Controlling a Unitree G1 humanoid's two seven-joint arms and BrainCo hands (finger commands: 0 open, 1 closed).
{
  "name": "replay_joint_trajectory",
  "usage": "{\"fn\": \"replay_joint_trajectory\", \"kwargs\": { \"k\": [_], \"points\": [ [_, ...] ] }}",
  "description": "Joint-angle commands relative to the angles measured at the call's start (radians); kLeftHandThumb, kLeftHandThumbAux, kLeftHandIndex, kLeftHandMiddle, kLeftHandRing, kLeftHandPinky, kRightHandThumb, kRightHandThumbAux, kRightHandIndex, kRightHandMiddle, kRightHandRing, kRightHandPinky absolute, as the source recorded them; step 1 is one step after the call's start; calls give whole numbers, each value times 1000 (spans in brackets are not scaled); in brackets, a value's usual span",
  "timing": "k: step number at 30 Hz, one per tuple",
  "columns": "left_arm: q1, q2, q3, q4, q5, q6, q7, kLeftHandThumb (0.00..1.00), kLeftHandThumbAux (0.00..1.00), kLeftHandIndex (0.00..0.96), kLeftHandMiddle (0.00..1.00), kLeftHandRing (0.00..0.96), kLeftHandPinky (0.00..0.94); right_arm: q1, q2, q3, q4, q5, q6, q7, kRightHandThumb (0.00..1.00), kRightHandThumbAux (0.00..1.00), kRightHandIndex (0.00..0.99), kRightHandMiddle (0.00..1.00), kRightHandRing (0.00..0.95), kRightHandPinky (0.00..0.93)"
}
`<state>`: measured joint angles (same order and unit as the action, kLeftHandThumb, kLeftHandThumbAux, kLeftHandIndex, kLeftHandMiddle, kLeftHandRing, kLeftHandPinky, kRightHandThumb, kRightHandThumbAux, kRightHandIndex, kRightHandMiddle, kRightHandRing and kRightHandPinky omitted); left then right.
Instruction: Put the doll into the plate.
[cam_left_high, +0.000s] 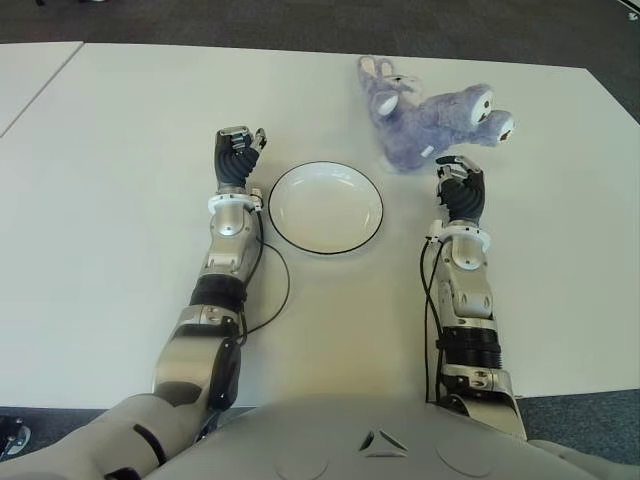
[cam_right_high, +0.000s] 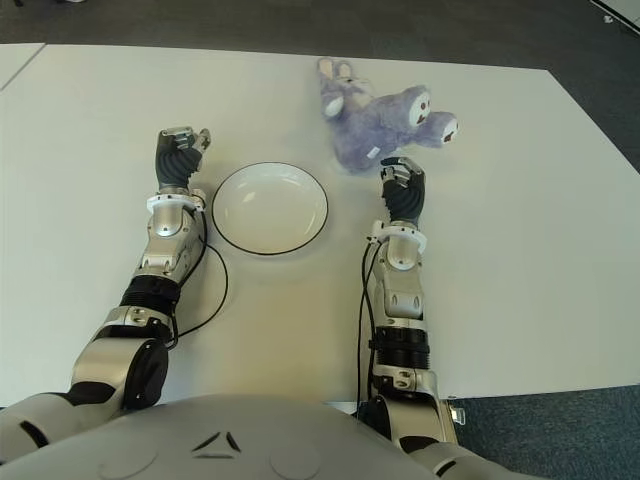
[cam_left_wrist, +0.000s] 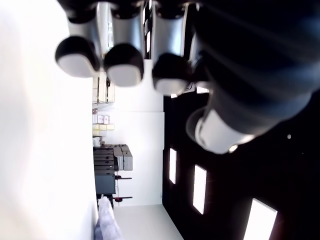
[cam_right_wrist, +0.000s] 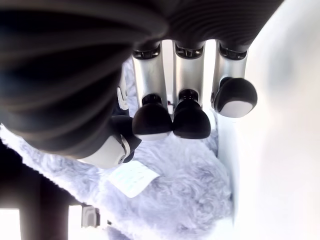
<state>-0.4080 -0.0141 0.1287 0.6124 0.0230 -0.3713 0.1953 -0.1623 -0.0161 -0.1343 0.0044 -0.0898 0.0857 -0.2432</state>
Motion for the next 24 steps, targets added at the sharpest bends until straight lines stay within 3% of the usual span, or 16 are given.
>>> {"fn": "replay_joint_trajectory", "kwargs": {
  "k": [1,8,18,24],
  "points": [
    [99,-21,-6,78,6,-1,15,491,790,851,900,903,893,33,-16,6,-77,-28,42,2,722,710,442,875,872,878],
    [97,-25,-7,85,10,-7,25,509,783,853,901,904,899,42,-35,22,-153,-70,46,15,721,711,442,874,868,880],
    [91,-24,-11,101,11,-9,23,484,797,857,901,905,890,50,-87,55,-189,-160,-25,12,718,712,441,876,869,878],
    [90,-22,-11,104,10,-10,20,470,805,859,902,904,888,42,-114,89,-255,-267,6,4,717,712,441,881,876,883]
  ]
}}
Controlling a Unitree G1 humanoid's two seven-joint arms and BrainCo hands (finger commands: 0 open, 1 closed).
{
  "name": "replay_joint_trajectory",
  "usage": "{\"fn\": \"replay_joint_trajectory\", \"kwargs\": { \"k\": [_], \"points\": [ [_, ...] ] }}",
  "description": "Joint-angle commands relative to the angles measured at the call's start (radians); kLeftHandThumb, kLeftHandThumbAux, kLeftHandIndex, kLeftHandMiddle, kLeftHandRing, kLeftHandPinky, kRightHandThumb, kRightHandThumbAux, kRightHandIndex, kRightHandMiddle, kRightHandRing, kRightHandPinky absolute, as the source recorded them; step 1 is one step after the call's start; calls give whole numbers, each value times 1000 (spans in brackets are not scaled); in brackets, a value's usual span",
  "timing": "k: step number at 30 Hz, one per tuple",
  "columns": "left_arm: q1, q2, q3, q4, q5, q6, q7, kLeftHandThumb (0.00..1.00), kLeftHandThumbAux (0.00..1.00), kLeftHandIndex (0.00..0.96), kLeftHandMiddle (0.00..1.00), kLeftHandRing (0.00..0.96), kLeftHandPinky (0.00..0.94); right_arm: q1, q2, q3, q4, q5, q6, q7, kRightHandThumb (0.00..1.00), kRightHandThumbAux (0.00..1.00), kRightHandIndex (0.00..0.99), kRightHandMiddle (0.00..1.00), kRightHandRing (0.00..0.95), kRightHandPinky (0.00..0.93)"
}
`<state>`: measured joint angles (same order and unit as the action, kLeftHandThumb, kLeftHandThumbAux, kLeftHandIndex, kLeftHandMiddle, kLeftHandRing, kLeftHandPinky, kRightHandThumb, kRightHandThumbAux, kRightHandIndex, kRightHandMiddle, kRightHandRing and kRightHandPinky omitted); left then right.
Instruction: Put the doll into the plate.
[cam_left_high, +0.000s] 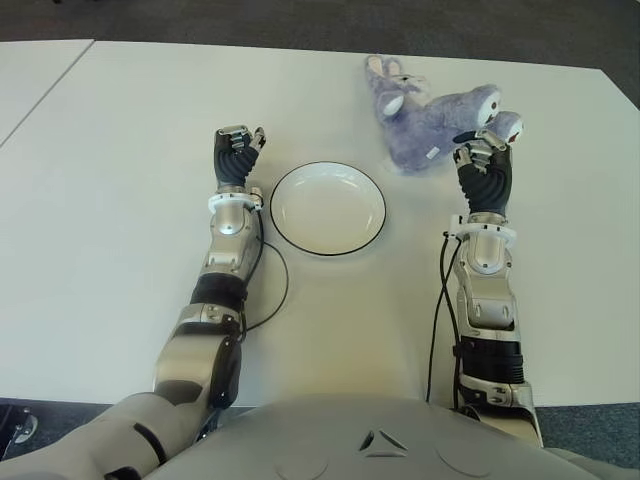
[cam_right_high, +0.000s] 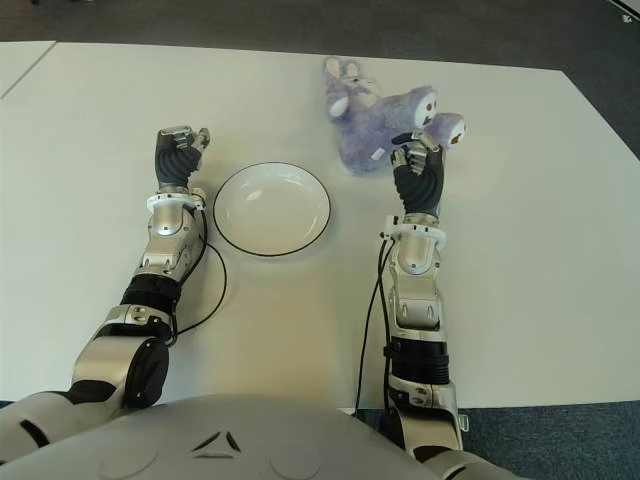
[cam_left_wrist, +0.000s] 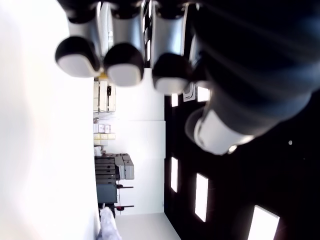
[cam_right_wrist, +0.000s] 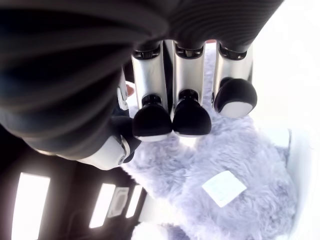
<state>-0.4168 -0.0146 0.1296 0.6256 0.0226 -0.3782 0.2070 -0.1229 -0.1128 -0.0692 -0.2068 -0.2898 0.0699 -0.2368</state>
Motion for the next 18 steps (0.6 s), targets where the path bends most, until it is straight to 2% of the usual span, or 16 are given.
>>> {"fn": "replay_joint_trajectory", "kwargs": {
  "k": [1,12,18],
  "points": [
    [96,-22,-11,94,11,-4,10,467,806,860,902,904,888,0,-24,30,-52,-88,27,-1,717,712,441,882,877,882],
    [89,-22,-10,107,11,-9,13,489,792,852,899,900,893,-20,-58,57,-86,-205,45,7,720,712,441,867,859,861],
    [86,-19,-13,116,11,-10,7,487,793,853,899,902,889,-63,-83,75,-100,-272,70,28,720,712,442,859,851,855]
  ]
}}
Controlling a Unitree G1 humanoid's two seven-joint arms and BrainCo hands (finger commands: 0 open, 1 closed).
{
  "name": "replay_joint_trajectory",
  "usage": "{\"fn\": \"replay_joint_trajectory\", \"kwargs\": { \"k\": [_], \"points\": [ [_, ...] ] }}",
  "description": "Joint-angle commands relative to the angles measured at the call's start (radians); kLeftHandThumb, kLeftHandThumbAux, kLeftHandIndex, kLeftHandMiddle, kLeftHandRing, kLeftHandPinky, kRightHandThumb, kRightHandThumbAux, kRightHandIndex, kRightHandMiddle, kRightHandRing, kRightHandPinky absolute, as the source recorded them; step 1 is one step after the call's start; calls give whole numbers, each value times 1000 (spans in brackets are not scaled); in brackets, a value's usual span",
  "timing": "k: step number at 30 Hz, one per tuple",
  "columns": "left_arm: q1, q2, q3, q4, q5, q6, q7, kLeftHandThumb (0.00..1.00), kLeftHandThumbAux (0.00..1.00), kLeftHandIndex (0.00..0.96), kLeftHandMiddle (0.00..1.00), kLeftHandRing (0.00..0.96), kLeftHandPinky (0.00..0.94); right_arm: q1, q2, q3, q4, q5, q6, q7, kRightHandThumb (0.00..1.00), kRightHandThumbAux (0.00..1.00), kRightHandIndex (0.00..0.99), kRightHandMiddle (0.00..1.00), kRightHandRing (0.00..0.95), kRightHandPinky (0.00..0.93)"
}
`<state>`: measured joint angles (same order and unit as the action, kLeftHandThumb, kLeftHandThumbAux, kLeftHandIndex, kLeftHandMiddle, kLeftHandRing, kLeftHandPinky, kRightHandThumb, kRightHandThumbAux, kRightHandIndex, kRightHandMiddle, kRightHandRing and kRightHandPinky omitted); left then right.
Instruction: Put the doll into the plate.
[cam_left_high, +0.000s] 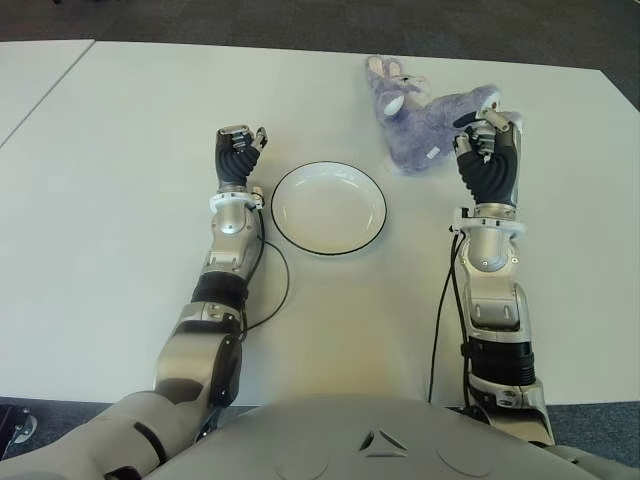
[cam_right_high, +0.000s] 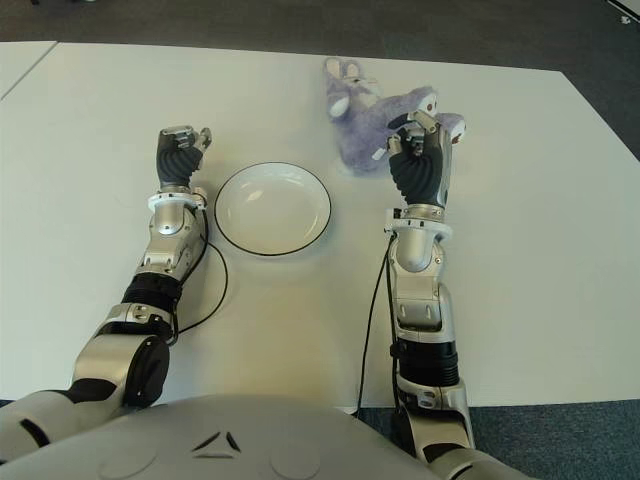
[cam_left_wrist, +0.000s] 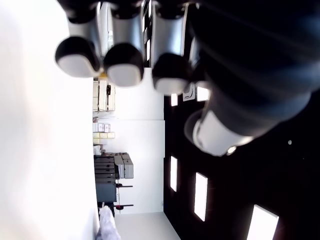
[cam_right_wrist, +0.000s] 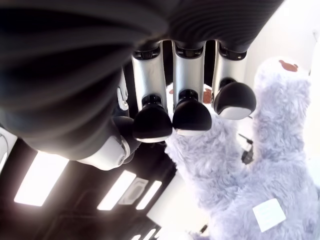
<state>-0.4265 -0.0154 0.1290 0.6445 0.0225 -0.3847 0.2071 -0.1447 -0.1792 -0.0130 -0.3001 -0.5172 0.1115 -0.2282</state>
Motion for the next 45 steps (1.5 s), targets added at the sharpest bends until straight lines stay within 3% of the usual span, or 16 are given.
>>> {"fn": "replay_joint_trajectory", "kwargs": {
  "k": [1,20,24,30,39,45],
  "points": [
    [95,-18,-12,99,11,-5,6,484,795,853,899,902,888,-45,-18,20,-6,-49,30,22,720,712,442,859,850,856],
    [107,-2,-16,98,15,-13,19,503,785,844,900,904,897,-199,-112,103,28,-187,5,102,718,711,442,854,845,836],
    [113,0,-22,86,15,-8,13,510,786,843,901,904,899,-285,-146,102,85,-179,-3,131,718,711,442,847,838,827],
    [123,6,-28,69,12,-11,4,537,778,842,901,905,902,-349,-168,119,151,-185,-12,135,719,711,442,835,826,816],
    [132,22,-27,62,4,-30,-19,490,804,840,900,904,887,-448,-191,158,274,-212,-1,153,719,709,443,814,807,799],
    [143,31,-21,51,-5,-34,-26,471,810,843,900,902,885,-541,-208,182,455,-214,-20,137,719,709,442,811,804,783]
  ]
}}
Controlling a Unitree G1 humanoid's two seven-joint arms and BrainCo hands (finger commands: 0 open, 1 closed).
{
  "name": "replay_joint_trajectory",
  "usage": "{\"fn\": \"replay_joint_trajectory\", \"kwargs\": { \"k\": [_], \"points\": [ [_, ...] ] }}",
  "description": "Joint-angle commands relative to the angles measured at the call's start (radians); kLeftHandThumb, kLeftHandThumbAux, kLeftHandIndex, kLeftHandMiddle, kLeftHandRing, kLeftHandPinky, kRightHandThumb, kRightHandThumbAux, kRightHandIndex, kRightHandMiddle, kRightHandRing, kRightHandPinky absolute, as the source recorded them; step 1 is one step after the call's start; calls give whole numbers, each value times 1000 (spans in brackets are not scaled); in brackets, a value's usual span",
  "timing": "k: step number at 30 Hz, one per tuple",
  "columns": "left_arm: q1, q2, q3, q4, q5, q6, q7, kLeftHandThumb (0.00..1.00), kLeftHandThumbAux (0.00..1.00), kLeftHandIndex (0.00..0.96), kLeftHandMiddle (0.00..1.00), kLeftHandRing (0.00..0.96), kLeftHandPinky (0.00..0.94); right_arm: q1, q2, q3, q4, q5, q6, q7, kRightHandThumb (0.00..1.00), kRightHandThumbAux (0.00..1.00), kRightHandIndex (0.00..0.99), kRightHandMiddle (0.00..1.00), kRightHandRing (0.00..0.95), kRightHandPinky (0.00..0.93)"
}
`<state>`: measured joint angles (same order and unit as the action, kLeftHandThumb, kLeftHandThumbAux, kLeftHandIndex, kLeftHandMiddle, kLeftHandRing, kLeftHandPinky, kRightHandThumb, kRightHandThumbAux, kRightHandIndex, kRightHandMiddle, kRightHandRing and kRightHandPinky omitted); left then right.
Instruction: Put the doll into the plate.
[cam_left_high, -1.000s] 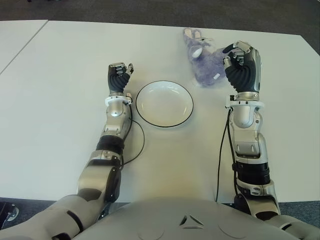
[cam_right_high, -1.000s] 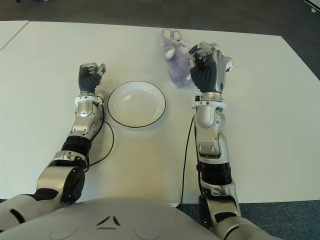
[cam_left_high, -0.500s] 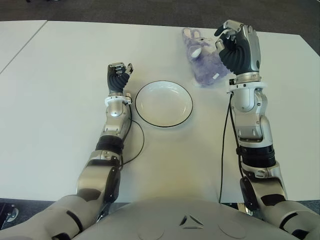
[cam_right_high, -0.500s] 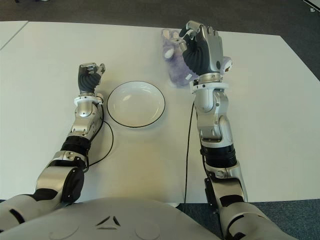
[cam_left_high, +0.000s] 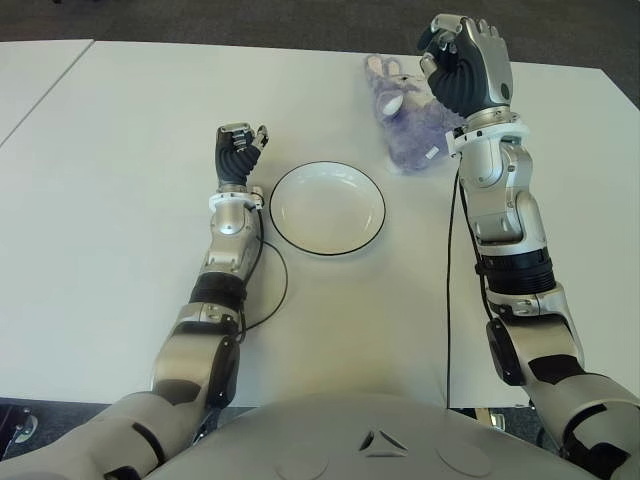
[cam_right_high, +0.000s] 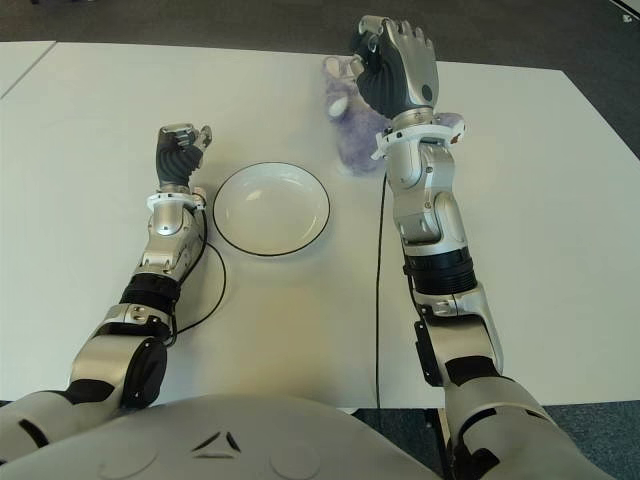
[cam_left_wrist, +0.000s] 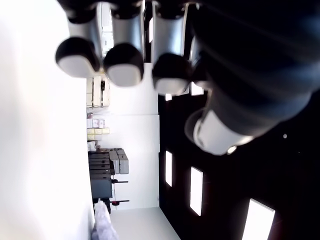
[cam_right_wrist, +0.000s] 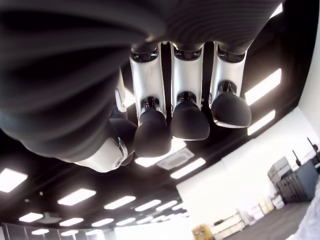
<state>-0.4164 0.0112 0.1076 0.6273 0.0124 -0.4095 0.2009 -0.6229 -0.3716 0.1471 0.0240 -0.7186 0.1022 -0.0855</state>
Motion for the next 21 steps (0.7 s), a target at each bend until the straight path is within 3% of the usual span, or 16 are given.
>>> {"fn": "replay_joint_trajectory", "kwargs": {
  "k": [1,4,15,17,19,21],
  "points": [
    [135,5,3,66,4,-10,-19,470,810,843,899,902,885,-89,-24,27,184,-15,-21,-15,719,709,442,807,801,775],
    [143,7,5,57,1,-14,-17,468,810,845,900,901,886,-122,-36,36,248,-19,-33,-25,717,710,441,791,787,754],
    [207,11,0,-24,0,-59,-29,486,801,845,900,902,892,-175,-74,68,308,-38,3,19,716,711,436,734,738,665],
    [226,11,-3,-44,-4,-68,-39,491,801,849,901,905,890,-178,-77,70,308,-40,10,27,790,690,418,624,688,620],
    [244,11,-4,-64,-8,-73,-48,493,801,850,901,905,890,-182,-80,72,311,-40,10,33,816,683,413,587,671,604],
    [262,9,-4,-86,-14,-77,-57,495,803,851,900,905,889,-195,-83,78,331,-41,4,33,826,682,428,518,555,513]
  ]
}}
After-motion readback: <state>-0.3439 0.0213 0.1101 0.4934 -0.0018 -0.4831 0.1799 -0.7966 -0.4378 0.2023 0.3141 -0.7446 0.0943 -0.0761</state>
